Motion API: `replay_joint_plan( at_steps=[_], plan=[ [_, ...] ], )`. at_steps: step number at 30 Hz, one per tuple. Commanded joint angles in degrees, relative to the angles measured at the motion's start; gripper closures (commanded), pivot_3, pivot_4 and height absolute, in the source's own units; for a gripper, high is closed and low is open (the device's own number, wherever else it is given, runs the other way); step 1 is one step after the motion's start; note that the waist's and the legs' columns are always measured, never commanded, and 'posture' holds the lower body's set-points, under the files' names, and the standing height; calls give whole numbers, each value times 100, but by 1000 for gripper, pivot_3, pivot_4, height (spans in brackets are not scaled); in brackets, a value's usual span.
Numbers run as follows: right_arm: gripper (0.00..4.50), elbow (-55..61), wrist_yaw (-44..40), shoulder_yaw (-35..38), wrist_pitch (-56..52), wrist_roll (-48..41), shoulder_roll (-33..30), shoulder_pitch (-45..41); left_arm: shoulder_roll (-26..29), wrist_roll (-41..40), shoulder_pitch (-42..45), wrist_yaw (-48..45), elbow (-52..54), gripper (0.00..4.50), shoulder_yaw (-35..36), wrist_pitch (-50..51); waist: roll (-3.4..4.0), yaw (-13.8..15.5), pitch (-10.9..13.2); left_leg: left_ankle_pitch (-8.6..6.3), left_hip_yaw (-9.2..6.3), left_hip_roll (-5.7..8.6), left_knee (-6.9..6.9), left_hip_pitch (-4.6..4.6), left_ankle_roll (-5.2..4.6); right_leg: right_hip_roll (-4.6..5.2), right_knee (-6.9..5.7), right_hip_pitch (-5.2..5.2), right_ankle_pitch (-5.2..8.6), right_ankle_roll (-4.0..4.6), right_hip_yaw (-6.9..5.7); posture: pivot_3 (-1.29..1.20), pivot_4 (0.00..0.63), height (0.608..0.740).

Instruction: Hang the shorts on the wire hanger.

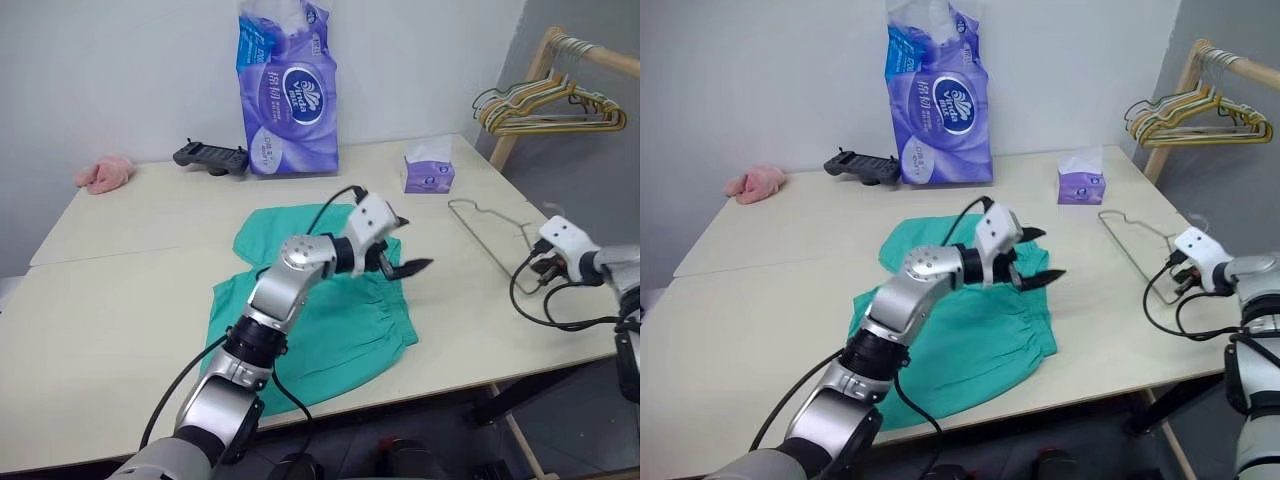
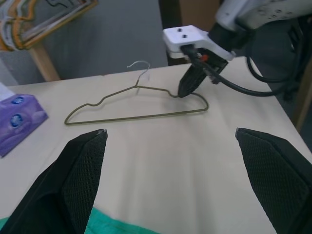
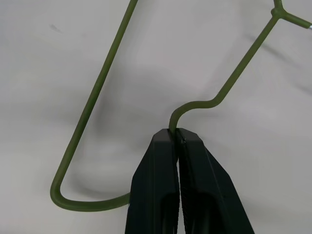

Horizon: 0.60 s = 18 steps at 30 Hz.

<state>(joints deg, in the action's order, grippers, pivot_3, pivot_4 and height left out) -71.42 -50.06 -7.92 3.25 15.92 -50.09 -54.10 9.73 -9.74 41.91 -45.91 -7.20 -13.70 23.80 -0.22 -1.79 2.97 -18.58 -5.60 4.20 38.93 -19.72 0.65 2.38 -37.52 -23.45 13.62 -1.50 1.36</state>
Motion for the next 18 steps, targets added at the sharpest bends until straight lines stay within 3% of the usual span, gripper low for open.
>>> replay_joint_plan(
  at_steps=[1,6,14,18],
  plan=[
    [4473,470,314,107,613,-47,-175,-128,154,-117,325,-134,-120,0,235,-121,0,-18,0,0,1,-2,0,1,0,-2,1,0,0,0,0,-60,21,740],
    [4473,1128,1243,-520,2257,879,-779,125,329,-267,946,-234,-669,0,578,-166,1,-12,0,0,2,0,1,-4,1,-1,-1,-6,0,0,1,-93,17,740],
    [4473,1959,1895,-1042,3942,1751,-1305,180,997,-733,1545,-1115,-911,0,826,368,3,-131,-1,0,13,-2,-2,-3,2,-5,-1,-10,0,-1,11,-110,12,740],
    [4473,2292,1994,-1170,4509,1968,-1356,213,1253,-613,1672,-1549,-1464,0,761,64,2,-193,0,0,12,-8,-5,-2,2,-12,-1,-13,1,-1,10,-123,12,740]
  ],
)
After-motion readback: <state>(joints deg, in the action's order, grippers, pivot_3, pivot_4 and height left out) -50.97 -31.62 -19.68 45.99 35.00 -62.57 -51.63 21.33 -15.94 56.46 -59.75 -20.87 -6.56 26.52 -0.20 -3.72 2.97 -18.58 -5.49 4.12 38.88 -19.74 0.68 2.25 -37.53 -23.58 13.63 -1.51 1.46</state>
